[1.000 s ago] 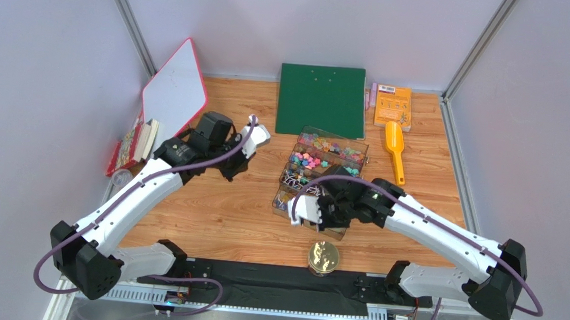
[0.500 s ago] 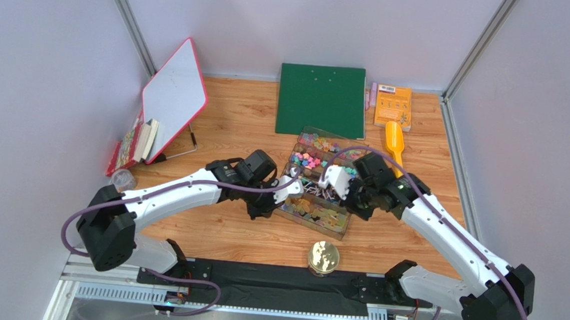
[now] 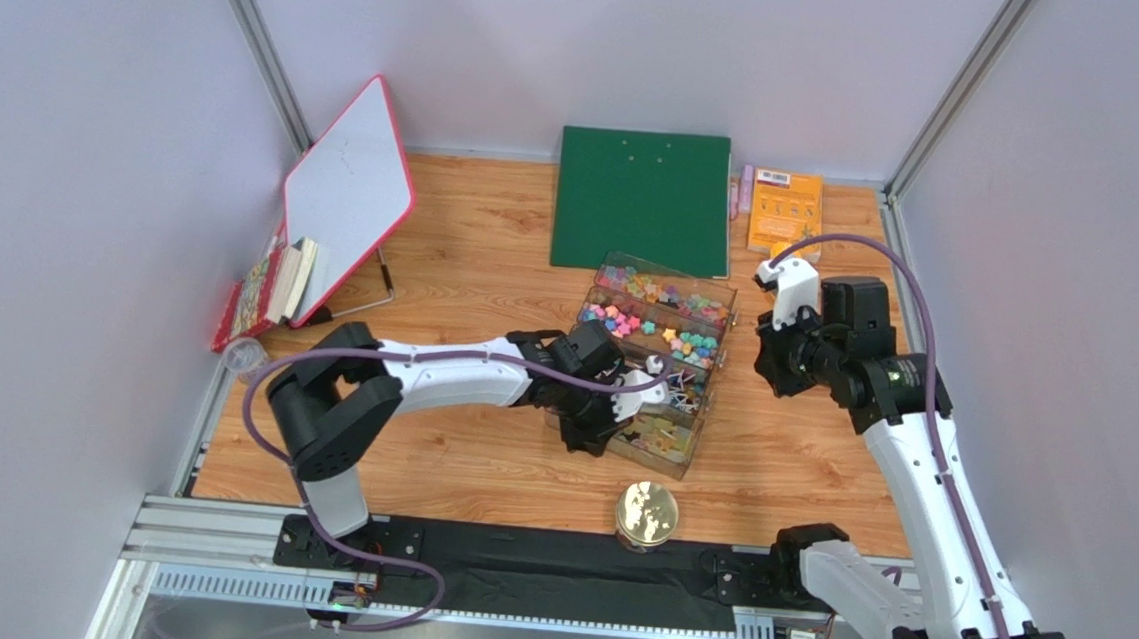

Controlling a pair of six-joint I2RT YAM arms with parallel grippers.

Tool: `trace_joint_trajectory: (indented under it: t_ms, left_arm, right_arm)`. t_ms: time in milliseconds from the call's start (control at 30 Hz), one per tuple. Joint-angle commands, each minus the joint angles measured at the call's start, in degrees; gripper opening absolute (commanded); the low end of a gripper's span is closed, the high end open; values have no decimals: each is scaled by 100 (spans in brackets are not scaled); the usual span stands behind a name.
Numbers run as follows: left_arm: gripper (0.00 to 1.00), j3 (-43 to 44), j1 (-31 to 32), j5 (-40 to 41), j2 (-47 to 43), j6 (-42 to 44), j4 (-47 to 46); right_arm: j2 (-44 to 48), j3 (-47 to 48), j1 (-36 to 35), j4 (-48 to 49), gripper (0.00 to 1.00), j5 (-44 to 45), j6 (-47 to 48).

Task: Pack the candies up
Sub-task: Close the bottle lid on the packing bottle, then move the packing bottle to the center of the board.

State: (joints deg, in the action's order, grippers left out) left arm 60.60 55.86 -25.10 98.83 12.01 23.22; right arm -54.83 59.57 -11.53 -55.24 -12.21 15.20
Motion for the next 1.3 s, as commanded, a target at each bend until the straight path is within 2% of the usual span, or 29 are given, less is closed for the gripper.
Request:
trace_joint_trajectory:
  t_ms: [0,400,567,800,933,1067,1100,1167,1233,1267]
  left_arm:
    - [0,645,57,-267,495,-252,-582]
    - [0,2148,75,154,1525,-190,-688]
    - [0,2263,4,339,1578,-155,-591]
    - [0,1755,-197,725,1052,249,-354]
    - [0,1666,-373,779,1042,302,-248]
    - [0,1815,-348,332,824,434,-38]
    - [7,1893,-304,200,753,434,24]
    - [28,1973,-120,181,438,512,331]
    - [35,1965,21,199,103,653,533]
    - [43,1904,144,216,-281,671,552]
  right_arm:
    - [297,-6,204,84,0,-89,-255]
    - [491,-86,318,49,0,-141,-272]
    - [499,-104,318,40,0,-308,-184]
    - [517,-130,327,40,0,-396,-35]
    - [534,-139,318,40,0,-449,-35]
    - [613,-148,327,40,0,-555,-17]
    - [622,-148,327,31,0,-555,-9]
    - [640,-130,327,5,0,-598,35]
    - [640,-104,318,-21,0,-581,79]
    - [640,-69,318,-22,0,-503,79]
